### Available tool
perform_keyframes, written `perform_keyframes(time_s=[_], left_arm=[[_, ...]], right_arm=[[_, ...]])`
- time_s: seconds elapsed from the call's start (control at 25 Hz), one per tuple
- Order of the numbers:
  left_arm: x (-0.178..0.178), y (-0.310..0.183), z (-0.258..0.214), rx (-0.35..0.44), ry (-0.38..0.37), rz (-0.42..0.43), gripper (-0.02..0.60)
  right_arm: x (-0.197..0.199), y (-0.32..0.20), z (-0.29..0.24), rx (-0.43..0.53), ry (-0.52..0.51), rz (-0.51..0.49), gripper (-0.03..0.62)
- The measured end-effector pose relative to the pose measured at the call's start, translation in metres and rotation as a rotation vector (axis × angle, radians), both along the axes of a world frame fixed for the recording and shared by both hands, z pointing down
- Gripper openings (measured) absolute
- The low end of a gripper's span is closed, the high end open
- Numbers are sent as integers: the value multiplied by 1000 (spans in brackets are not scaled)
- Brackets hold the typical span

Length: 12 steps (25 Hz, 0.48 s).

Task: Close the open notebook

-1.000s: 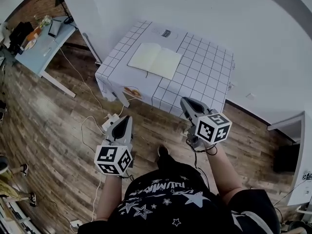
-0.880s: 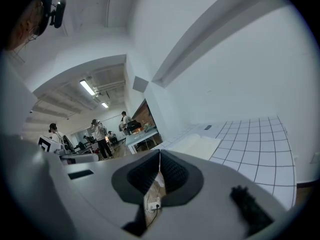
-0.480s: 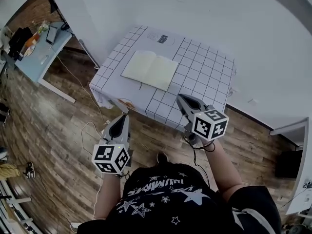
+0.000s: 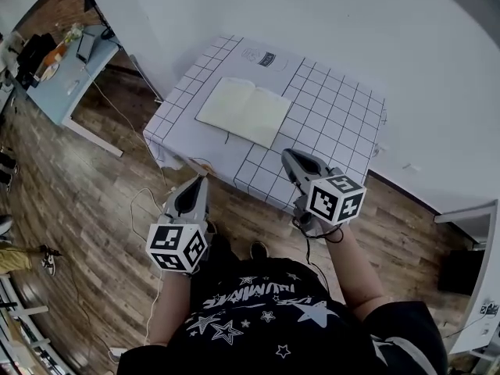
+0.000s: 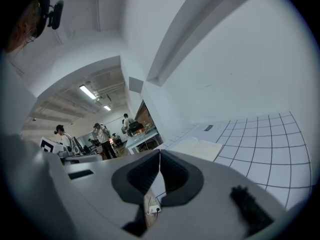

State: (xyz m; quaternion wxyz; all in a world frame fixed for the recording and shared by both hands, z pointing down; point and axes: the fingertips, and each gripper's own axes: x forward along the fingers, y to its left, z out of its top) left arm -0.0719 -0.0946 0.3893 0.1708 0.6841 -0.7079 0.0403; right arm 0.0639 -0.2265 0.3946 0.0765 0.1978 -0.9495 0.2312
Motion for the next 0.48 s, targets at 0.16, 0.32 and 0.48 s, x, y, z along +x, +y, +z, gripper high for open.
perform_keyframes(time_s=[0.16, 0.32, 0.48], left_arm=[[-12, -13, 5, 0, 9, 12, 9], [-31, -27, 9, -3, 14, 34, 9], [-60, -41, 9, 3, 21, 46, 9]], right_arm=[[-3, -14, 1, 8, 6, 35, 15], [-14, -26, 7, 0, 24, 72, 15], [-38, -35, 11, -6, 33, 90, 15]])
